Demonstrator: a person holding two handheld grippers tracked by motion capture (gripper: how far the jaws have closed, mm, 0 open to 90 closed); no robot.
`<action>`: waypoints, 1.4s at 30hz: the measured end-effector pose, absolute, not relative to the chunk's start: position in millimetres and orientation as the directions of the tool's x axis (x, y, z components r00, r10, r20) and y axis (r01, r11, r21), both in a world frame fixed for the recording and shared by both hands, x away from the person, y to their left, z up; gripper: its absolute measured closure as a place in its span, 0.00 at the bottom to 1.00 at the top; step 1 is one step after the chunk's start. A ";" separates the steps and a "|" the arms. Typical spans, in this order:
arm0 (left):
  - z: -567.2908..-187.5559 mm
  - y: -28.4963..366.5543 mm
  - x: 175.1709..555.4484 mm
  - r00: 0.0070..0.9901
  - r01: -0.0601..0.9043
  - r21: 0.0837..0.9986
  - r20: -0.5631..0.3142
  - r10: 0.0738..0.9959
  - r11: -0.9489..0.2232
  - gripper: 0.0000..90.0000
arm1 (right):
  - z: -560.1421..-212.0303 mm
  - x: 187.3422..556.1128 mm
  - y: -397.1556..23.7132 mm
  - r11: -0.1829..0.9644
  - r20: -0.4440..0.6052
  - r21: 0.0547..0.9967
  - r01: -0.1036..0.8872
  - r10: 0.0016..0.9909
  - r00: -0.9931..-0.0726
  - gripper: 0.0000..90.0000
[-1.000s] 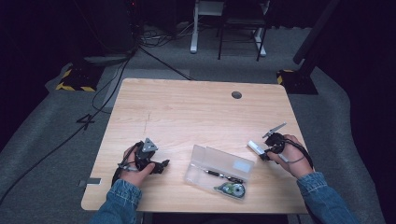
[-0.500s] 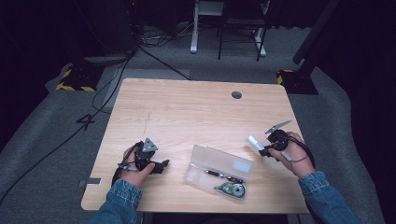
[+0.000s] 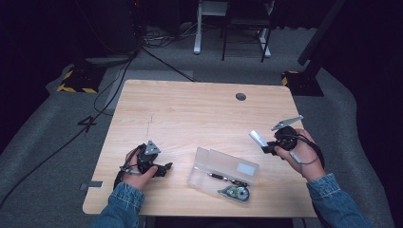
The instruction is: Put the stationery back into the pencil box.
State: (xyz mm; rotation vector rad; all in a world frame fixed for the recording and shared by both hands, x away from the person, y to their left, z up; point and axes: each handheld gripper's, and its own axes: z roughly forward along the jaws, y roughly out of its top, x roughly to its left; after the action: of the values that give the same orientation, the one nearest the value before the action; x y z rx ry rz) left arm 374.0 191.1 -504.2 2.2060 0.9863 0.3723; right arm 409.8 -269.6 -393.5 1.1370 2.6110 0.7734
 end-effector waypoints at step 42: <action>-504.2 191.1 374.0 0.672 0.545 0.687 -0.016 0.741 -0.480 0.16 | -402.3 335.2 -140.2 0.839 0.064 0.433 0.331 0.337 -0.939 0.79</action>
State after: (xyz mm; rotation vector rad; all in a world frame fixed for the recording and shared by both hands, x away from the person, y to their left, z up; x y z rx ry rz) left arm 374.0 191.1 -504.2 2.2066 0.9857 0.3723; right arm 335.2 -140.2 -402.3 0.5448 2.9982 0.7014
